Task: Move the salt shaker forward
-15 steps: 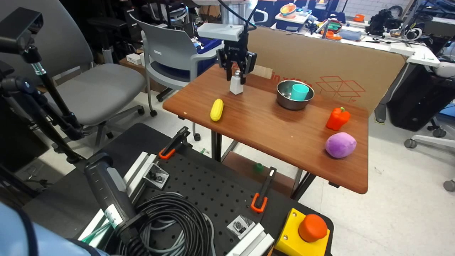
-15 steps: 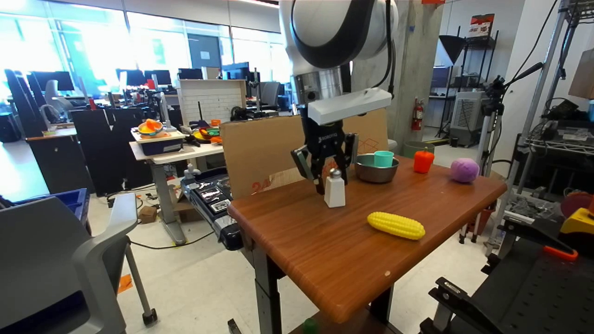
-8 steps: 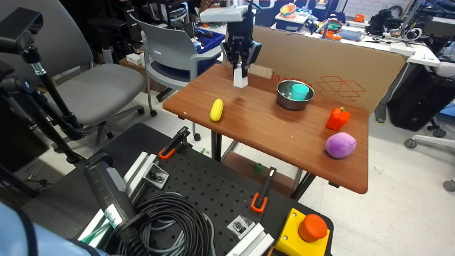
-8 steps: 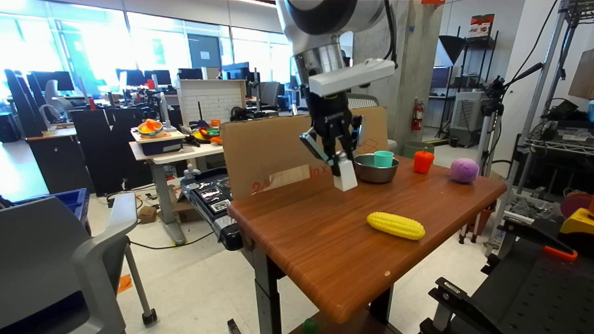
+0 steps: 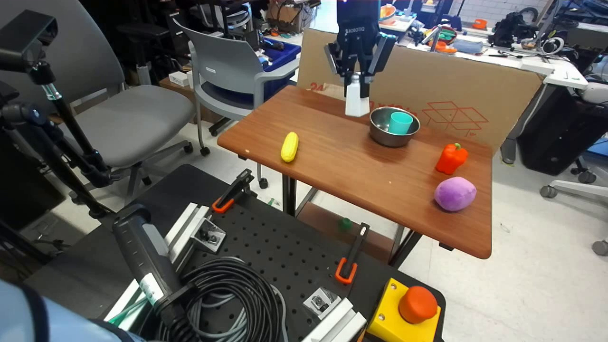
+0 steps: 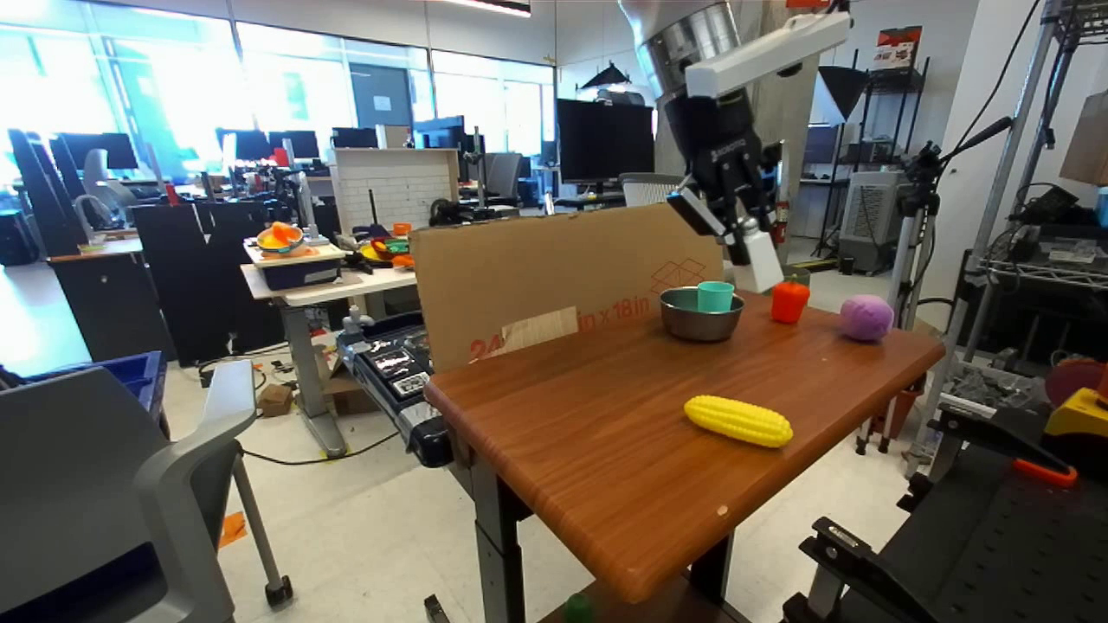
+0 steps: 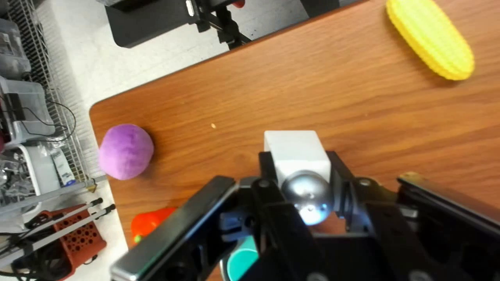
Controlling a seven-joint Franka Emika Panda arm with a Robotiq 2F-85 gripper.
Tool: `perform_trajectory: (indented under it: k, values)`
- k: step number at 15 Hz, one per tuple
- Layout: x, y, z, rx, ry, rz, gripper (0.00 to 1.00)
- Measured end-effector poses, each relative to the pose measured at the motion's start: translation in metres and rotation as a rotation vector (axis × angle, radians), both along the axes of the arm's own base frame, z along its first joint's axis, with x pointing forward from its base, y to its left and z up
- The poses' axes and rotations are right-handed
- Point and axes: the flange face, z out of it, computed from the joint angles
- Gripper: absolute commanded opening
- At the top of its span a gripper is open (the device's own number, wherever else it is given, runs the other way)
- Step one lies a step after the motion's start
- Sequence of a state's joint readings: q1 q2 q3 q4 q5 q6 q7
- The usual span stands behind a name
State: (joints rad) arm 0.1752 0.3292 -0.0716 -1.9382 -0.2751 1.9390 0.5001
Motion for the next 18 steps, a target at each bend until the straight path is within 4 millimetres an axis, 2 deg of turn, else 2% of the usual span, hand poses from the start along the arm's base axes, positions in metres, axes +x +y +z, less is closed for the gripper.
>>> perform_trajectory:
  k: [3, 8, 11, 16, 17, 18]
  values:
    - [-0.018, -0.030, -0.016, 0.000, 0.009, -0.032, 0.09]
    - [-0.040, -0.064, -0.050, 0.056, -0.080, -0.075, 0.09]
    - [-0.055, -0.074, -0.068, 0.082, -0.100, -0.091, 0.09]
    - [-0.074, -0.080, -0.087, 0.122, -0.091, -0.098, 0.09]
    - [-0.077, -0.080, -0.089, 0.125, -0.089, -0.095, 0.58]
    - [-0.079, -0.081, -0.091, 0.127, -0.087, -0.094, 0.60]
